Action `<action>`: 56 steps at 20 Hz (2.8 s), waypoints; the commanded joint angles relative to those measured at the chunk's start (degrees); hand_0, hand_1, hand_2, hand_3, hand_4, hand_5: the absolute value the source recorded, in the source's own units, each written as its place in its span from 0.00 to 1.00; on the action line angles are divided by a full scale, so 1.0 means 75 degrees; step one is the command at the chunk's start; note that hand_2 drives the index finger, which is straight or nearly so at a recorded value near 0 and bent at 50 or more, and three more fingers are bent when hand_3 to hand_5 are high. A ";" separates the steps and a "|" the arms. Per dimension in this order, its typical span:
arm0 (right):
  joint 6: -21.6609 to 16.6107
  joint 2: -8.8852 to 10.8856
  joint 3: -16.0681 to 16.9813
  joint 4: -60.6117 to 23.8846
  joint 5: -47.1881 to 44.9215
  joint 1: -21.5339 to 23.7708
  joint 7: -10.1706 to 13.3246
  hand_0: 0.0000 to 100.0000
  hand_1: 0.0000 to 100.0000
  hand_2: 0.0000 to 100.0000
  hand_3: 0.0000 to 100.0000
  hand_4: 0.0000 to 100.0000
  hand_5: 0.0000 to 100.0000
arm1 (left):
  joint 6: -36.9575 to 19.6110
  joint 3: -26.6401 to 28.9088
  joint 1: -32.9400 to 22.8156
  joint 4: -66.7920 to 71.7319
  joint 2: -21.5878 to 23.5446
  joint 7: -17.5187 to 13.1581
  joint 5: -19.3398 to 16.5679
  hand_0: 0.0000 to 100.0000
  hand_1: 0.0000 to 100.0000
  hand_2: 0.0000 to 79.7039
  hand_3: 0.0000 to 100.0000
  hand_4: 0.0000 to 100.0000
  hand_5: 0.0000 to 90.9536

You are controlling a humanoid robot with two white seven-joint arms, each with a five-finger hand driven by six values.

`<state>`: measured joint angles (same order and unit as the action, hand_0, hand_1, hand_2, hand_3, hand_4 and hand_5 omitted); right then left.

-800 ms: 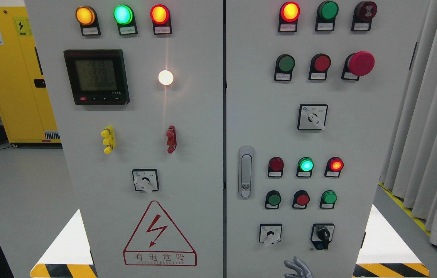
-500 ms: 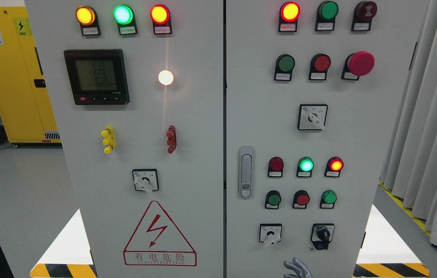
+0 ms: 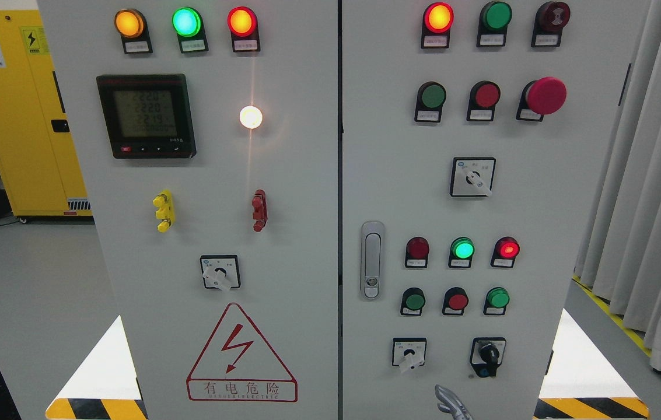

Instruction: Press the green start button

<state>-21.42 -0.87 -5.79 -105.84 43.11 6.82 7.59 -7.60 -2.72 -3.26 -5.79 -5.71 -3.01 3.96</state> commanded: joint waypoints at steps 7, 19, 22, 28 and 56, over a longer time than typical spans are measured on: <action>0.0078 -0.0153 0.0889 -0.0795 0.4200 -0.1096 0.0078 0.38 0.91 0.00 0.46 0.53 0.56 | -0.0006 0.0000 0.0001 -0.0001 0.0000 0.0003 0.0000 0.12 0.56 0.00 0.00 0.00 0.00; 0.0816 -0.0072 0.0409 -0.0045 0.4283 -0.1881 0.0078 0.37 0.93 0.00 0.81 0.89 0.98 | -0.0006 0.0000 0.0001 -0.0001 0.0000 0.0003 0.0000 0.12 0.56 0.00 0.00 0.00 0.00; 0.0863 -0.0083 0.0304 0.0060 0.4388 -0.1952 0.0077 0.38 0.92 0.00 0.82 0.90 0.99 | -0.0006 0.0000 0.0001 -0.0001 0.0000 0.0003 0.0000 0.12 0.56 0.00 0.00 0.00 0.00; 0.0863 -0.0083 0.0128 0.0072 0.4506 -0.1952 -0.0016 0.40 0.93 0.00 0.83 0.90 0.99 | -0.0006 0.0000 0.0001 -0.0001 0.0000 0.0003 0.0000 0.12 0.56 0.00 0.00 0.00 0.00; 0.1097 -0.0071 0.0151 0.0881 0.3990 -0.2514 -0.0320 0.51 0.94 0.00 0.85 0.88 0.98 | -0.0006 0.0000 0.0001 -0.0001 0.0000 0.0003 0.0000 0.12 0.56 0.00 0.00 0.00 0.00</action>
<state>-13.90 -0.02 -4.67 -100.99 74.66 -11.62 5.87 -7.60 -2.72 -3.28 -5.80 -5.71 -3.01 3.95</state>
